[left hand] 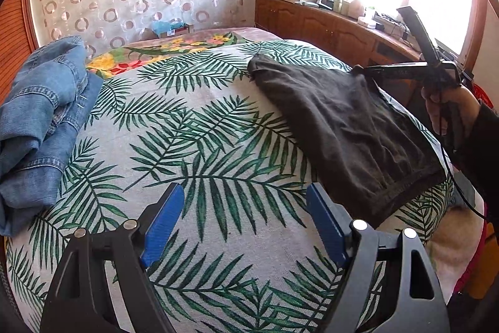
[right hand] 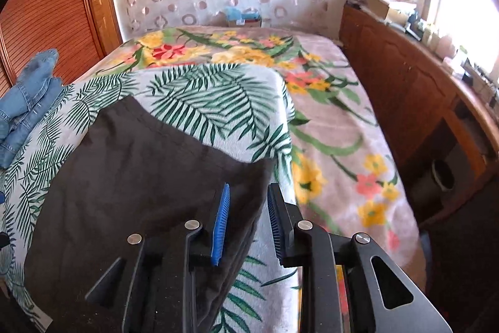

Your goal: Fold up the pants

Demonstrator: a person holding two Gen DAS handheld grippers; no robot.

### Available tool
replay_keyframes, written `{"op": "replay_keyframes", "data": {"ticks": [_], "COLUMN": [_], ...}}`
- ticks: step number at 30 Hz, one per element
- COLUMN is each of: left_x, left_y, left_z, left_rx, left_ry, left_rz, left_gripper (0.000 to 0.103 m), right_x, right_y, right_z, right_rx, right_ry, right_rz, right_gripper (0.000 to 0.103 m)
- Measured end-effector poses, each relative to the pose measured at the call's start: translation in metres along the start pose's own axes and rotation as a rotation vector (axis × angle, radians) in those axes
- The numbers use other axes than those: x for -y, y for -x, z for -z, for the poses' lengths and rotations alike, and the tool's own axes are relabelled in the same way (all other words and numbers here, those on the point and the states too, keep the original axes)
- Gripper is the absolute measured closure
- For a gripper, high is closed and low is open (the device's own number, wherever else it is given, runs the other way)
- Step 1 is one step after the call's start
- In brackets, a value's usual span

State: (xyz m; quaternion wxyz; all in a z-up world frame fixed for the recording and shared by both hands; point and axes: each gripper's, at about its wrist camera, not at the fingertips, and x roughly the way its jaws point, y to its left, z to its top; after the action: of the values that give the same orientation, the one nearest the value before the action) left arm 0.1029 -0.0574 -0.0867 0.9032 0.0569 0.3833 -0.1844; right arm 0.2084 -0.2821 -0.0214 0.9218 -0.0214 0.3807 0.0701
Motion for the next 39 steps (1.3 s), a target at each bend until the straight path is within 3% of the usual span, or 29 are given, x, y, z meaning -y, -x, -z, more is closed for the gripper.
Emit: {"op": "replay_keyframes", "data": {"ticks": [3, 5, 8, 18, 20, 24, 34, 39], "left_x": [0.002, 0.003, 0.004, 0.015, 0.019, 0.029, 0.053, 0.06], "left_y": [-0.001, -0.001, -0.002, -0.005, -0.006, -0.004, -0.005, -0.006], "left_z": [0.001, 0.002, 0.003, 0.002, 0.002, 0.004, 0.013, 0.015], "left_rx": [-0.005, -0.009, -0.013, -0.019, -0.021, -0.02, -0.048, -0.059], "left_ry": [-0.003, -0.005, -0.002, -0.022, -0.029, -0.049, -0.123, -0.146], "left_rz": [0.002, 0.002, 0.006, 0.024, 0.031, 0.058, 0.138, 0.148], "left_gripper": [0.022, 0.022, 0.022, 0.022, 0.022, 0.022, 0.026, 0.034], "right_x": [0.005, 0.007, 0.015, 0.005, -0.002, -0.01, -0.014, -0.02], "right_y": [-0.006, -0.005, 0.0, 0.034, 0.042, 0.06, 0.088, 0.094], "right_z": [0.002, 0.003, 0.001, 0.022, 0.036, 0.064, 0.114, 0.125], "right_rx": [-0.025, -0.02, -0.003, 0.056, 0.065, 0.079, 0.064, 0.059], "right_ry": [-0.007, 0.005, -0.014, -0.008, 0.005, 0.014, 0.021, 0.014], "right_rz": [-0.016, -0.004, 0.08, -0.012, -0.029, -0.051, -0.108, -0.092], "right_gripper": [0.08, 0.101, 0.101, 0.101, 0.096, 0.077, 0.071, 0.054]}}
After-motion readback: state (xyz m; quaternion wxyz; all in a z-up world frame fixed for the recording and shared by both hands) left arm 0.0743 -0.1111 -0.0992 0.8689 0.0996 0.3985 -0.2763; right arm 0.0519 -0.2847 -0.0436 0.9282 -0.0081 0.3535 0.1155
